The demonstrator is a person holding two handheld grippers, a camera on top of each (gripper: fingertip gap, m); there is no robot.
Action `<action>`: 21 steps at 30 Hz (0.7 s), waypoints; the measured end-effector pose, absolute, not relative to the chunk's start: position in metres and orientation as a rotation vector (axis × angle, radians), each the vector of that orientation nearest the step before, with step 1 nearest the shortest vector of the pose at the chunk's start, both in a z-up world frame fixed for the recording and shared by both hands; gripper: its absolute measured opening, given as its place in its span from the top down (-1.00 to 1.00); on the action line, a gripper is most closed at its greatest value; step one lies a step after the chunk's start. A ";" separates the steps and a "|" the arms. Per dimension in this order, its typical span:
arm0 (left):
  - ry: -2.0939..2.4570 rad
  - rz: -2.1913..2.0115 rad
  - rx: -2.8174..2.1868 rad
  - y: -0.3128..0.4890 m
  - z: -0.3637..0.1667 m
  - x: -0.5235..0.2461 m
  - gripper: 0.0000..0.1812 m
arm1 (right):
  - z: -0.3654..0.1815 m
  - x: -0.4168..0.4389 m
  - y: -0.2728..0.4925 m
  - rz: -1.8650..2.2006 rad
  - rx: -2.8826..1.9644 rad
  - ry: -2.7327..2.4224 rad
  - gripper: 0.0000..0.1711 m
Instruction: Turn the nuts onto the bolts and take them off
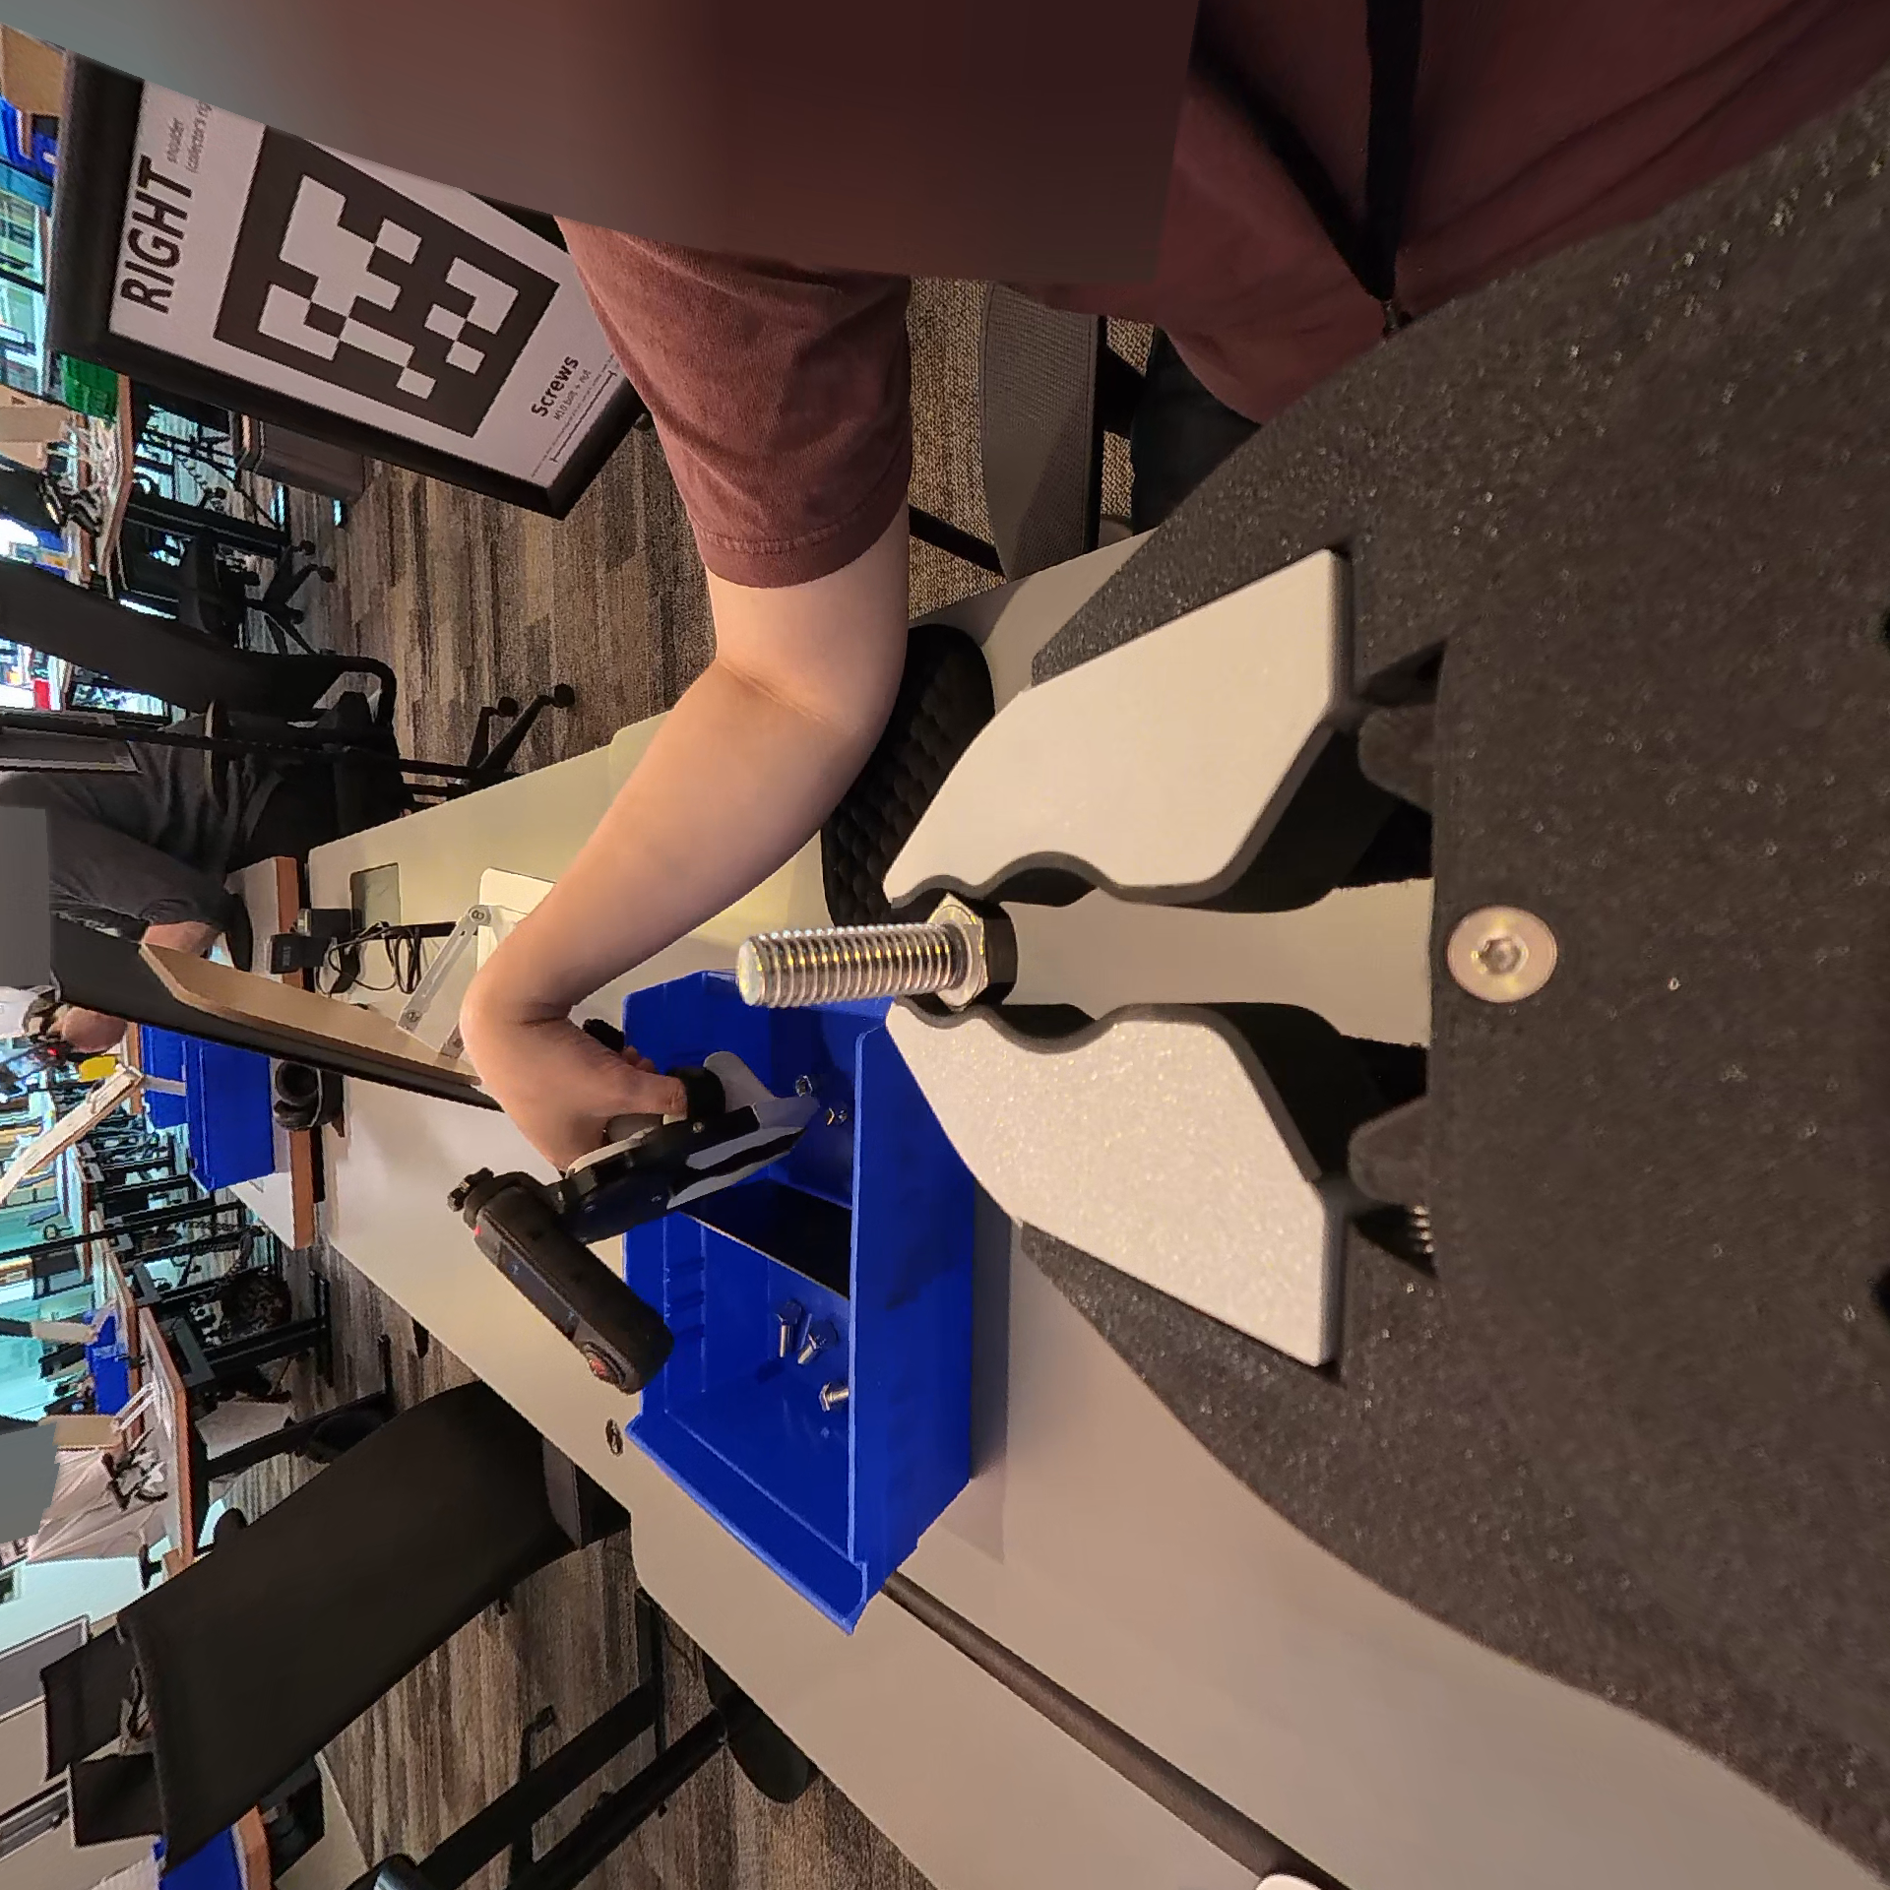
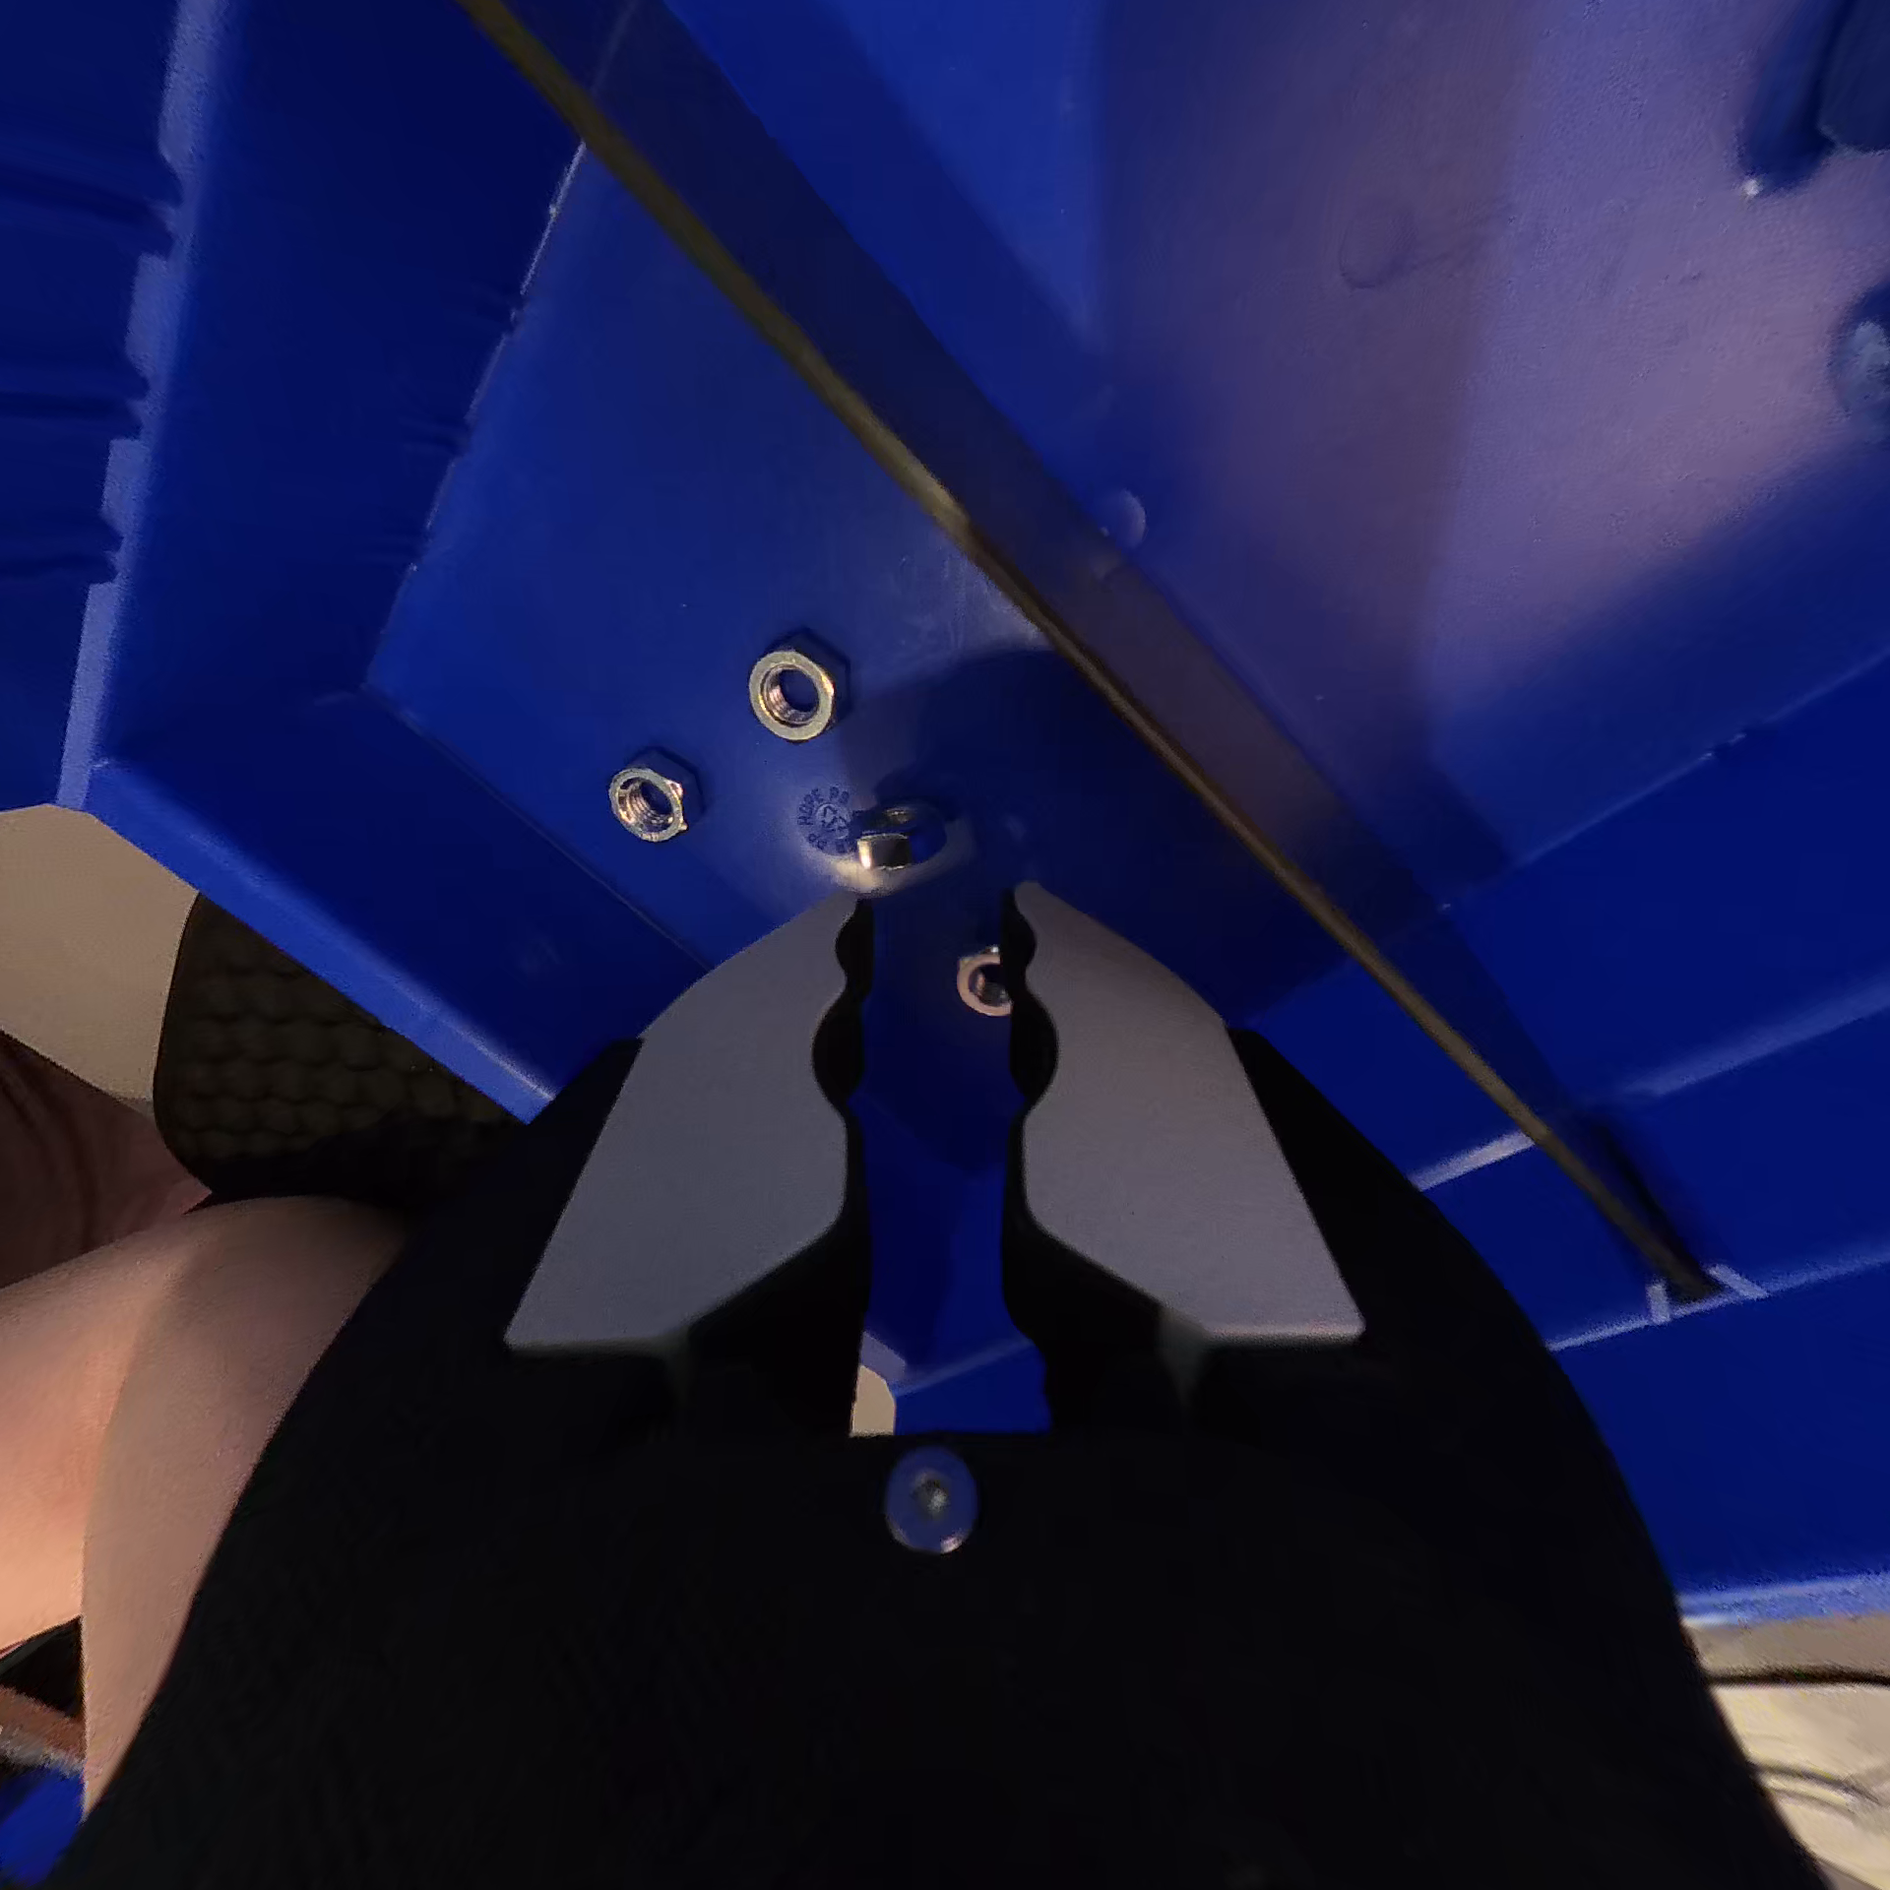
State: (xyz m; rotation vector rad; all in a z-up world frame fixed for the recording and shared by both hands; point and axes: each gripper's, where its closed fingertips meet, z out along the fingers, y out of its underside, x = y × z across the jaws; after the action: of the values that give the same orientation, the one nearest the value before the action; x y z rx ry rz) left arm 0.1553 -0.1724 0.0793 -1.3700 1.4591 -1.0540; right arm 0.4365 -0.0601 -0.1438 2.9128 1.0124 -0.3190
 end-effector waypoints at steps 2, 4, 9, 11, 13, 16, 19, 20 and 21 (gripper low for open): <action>1.459 -1.053 -1.371 -0.172 0.079 0.155 0.85 | -0.139 0.432 -0.056 -0.341 2.937 1.050 0.72; 1.460 -1.052 -1.372 -0.173 0.079 0.155 0.85 | -0.134 0.423 -0.053 -0.398 2.967 1.038 0.73; 1.460 -1.046 -1.376 -0.173 0.078 0.156 0.85 | -0.131 0.422 -0.056 -0.382 2.976 0.678 0.76; 1.463 -1.039 -1.375 -0.173 0.078 0.156 0.85 | -0.128 0.419 -0.055 -0.391 2.996 0.562 0.78; 1.461 -1.041 -1.371 -0.173 0.079 0.155 0.85 | -0.126 0.420 -0.053 -0.345 3.015 0.511 0.78; 1.459 -1.041 -1.369 -0.173 0.079 0.154 0.85 | -0.127 0.423 -0.054 -0.271 3.019 0.493 0.77; 1.458 -1.043 -1.372 -0.173 0.080 0.154 0.85 | -0.125 0.423 -0.055 -0.265 3.067 0.487 0.77; 1.456 -1.044 -1.372 -0.173 0.080 0.153 0.85 | -0.125 0.424 -0.057 -0.262 3.086 0.464 0.77; 1.451 -1.049 -1.371 -0.173 0.082 0.153 0.85 | -0.125 0.427 -0.057 -0.244 3.113 0.433 0.77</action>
State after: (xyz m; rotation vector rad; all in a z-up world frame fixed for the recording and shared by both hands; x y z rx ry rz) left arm 0.1529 -0.1727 0.0816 -1.3705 1.4505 -1.0487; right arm 0.4273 -0.0575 -0.1246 3.1132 0.4333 -0.2445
